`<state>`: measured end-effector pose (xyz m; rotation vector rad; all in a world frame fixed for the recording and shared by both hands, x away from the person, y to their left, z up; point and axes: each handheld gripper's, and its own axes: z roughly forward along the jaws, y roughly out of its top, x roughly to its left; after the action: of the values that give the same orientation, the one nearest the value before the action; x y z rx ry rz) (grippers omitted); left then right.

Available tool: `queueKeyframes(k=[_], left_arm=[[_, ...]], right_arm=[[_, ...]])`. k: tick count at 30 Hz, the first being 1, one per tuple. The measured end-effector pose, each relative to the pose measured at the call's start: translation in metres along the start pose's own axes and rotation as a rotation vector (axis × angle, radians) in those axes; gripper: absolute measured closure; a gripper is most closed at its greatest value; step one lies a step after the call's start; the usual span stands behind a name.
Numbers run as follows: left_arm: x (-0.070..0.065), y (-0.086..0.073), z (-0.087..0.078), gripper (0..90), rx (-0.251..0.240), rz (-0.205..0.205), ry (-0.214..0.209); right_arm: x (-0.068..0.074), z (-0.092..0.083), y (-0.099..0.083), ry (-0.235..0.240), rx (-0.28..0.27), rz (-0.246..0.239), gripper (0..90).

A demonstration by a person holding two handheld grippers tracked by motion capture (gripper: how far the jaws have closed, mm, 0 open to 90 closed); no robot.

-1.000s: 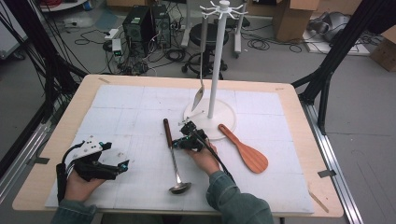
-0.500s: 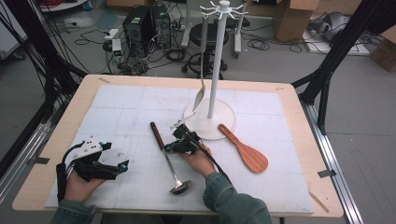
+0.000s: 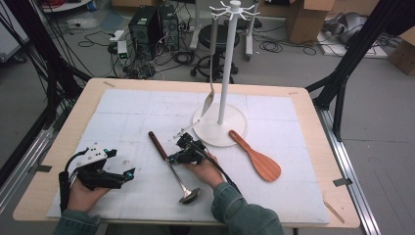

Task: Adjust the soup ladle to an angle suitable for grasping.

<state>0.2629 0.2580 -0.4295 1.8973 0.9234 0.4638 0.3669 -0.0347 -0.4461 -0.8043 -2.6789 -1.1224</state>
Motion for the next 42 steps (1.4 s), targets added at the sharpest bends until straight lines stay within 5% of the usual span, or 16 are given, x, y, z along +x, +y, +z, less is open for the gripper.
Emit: queueKeyframes(k=[14,26,42], left_arm=[[0.000,0.000,0.000,2.8,0.001,0.001,0.001],[-0.001,0.000,0.000,2.8,0.002,0.003,0.003],[0.000,0.000,0.000,2.8,0.001,0.001,0.002]], right_arm=[[0.008,-0.017,-0.002,0.013,-0.018,0.010,88.8],[0.028,-0.022,-0.009,0.028,0.017,-0.018,78.5],[0.039,-0.013,-0.015,-0.065,0.099,-0.093,69.8]])
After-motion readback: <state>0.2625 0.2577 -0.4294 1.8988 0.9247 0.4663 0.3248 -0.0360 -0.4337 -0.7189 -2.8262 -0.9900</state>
